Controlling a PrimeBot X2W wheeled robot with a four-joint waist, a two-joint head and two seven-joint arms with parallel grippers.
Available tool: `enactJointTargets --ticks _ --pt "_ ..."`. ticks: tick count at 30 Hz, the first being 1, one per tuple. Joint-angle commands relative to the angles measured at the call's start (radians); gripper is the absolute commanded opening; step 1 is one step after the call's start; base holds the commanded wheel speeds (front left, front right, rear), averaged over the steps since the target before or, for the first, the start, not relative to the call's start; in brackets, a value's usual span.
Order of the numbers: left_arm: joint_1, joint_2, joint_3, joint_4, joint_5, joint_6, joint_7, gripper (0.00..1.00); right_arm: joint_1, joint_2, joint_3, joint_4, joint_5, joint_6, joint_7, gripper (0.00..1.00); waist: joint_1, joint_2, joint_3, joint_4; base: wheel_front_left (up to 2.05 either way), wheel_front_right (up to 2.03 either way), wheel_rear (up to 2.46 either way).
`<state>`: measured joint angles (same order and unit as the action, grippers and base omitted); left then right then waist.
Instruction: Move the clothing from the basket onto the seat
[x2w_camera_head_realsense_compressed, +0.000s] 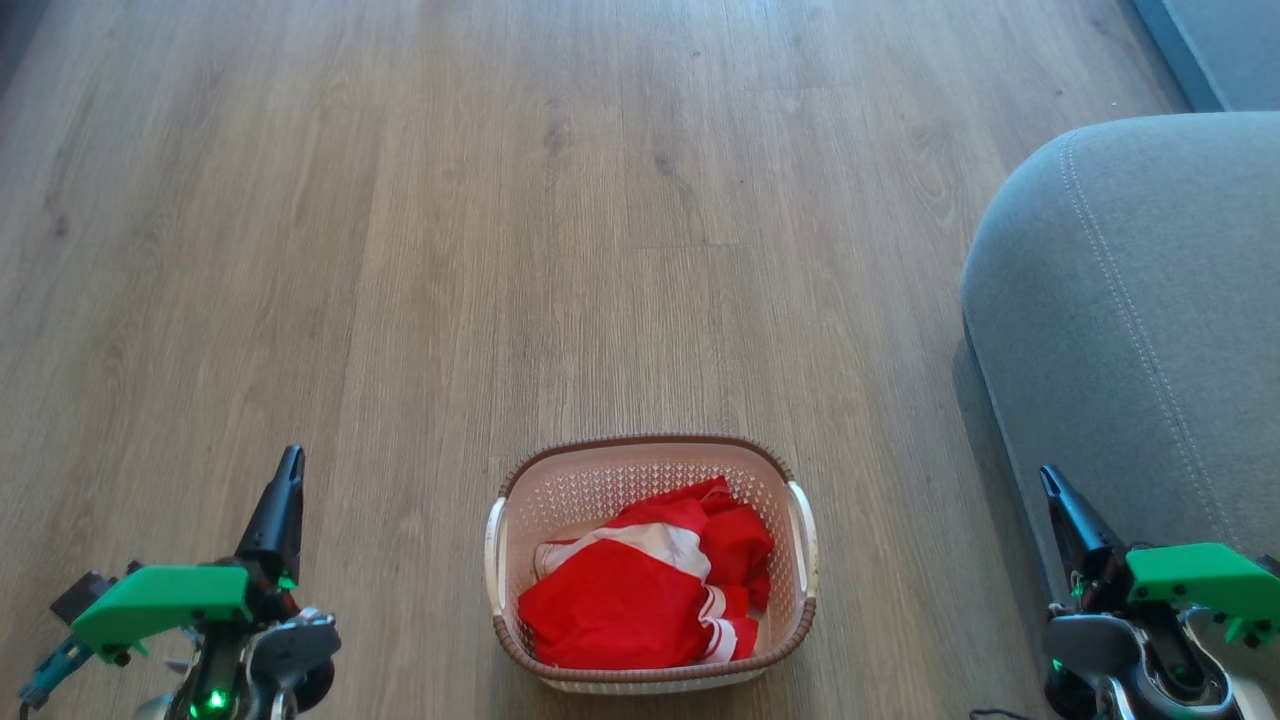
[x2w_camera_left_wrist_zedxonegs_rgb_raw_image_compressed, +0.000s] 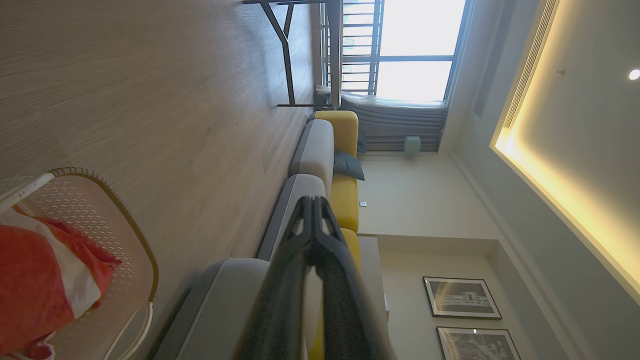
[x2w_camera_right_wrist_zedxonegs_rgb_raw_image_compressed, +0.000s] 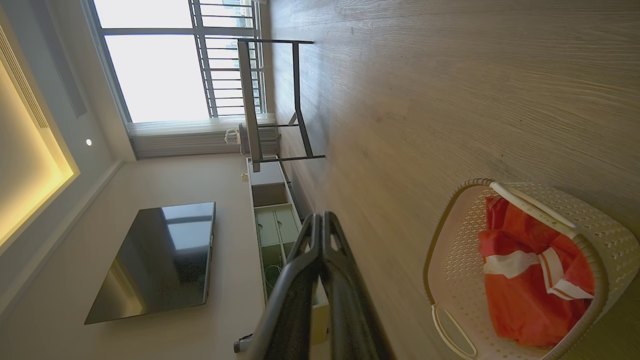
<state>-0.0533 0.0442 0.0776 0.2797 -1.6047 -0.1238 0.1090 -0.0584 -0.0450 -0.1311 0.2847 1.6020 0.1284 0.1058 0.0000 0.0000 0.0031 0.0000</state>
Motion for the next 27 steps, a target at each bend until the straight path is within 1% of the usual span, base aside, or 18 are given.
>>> enactJointTargets --ticks 1,27 --pt "-0.055 0.006 0.036 -0.035 -0.004 -0.007 0.004 0.00 -0.049 -0.005 0.017 -0.040 0.007 0.002 0.007 0.00 0.0000 0.0000 0.000 0.000 0.00 0.00 0.00" --pt "-0.055 0.006 0.036 -0.035 -0.004 -0.007 0.004 0.00 -0.049 -0.005 0.018 -0.040 0.007 0.002 0.007 0.00 0.0000 0.0000 0.000 0.000 0.00 0.00 0.00"
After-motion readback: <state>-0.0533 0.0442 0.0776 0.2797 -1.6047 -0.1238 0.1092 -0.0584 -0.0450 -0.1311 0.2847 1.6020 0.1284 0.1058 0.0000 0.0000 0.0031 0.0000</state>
